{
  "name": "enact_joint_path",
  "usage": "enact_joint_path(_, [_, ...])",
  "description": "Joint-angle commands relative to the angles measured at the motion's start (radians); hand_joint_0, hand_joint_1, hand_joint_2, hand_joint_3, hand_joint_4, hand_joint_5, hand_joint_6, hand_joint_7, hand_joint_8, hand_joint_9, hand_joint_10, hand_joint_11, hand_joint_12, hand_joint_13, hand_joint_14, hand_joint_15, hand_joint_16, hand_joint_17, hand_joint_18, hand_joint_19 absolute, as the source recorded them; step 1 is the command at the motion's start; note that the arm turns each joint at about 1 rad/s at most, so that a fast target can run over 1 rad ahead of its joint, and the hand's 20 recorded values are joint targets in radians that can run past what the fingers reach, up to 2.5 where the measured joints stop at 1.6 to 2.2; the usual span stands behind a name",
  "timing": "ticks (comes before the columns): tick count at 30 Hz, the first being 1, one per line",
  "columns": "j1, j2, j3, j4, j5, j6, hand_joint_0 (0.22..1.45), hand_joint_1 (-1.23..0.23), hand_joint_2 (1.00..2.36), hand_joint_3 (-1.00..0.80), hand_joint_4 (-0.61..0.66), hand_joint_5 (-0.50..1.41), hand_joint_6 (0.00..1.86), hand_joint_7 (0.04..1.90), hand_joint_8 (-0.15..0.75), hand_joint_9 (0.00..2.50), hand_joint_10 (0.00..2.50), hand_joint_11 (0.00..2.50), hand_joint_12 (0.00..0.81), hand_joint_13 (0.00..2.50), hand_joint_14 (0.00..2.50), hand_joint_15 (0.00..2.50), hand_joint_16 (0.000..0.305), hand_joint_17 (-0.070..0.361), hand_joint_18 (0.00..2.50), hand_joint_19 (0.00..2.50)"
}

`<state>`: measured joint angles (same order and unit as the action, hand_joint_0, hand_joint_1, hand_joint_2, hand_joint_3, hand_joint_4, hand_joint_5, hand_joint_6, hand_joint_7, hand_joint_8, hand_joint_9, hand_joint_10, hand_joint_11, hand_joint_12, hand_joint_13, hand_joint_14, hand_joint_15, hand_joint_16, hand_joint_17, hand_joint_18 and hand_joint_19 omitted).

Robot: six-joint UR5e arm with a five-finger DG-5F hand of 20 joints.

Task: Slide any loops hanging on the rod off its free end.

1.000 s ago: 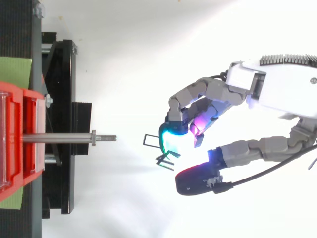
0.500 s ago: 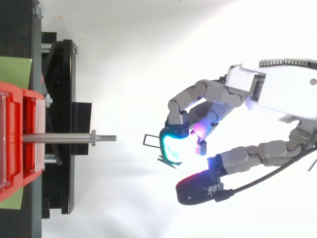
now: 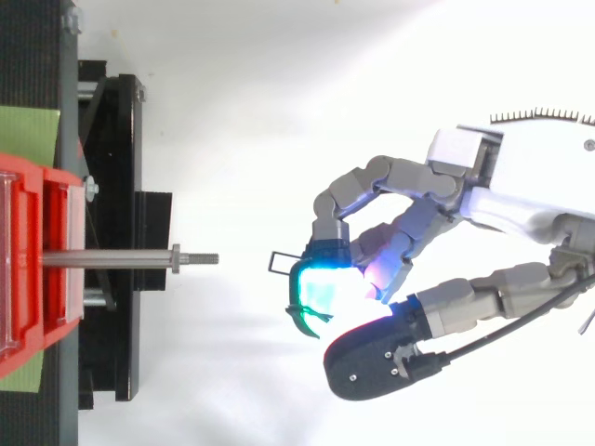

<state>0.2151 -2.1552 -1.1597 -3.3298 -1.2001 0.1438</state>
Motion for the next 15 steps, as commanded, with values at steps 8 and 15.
enact_joint_path(8, [0.004,0.000,0.000,-0.002,0.001,0.051,0.59,-0.80,1.01,-0.27,-0.04,-0.07,0.91,1.10,0.253,1.38,0.03,0.93,0.345,0.74,0.01,0.34,0.048,0.108,0.77,0.38])
enact_joint_path(15, [0.009,-0.002,-0.008,0.006,0.002,0.051,0.60,-0.82,1.02,-0.28,-0.06,-0.08,0.91,1.10,0.258,1.24,0.03,0.85,0.340,0.74,0.01,0.34,0.046,0.104,0.77,0.37])
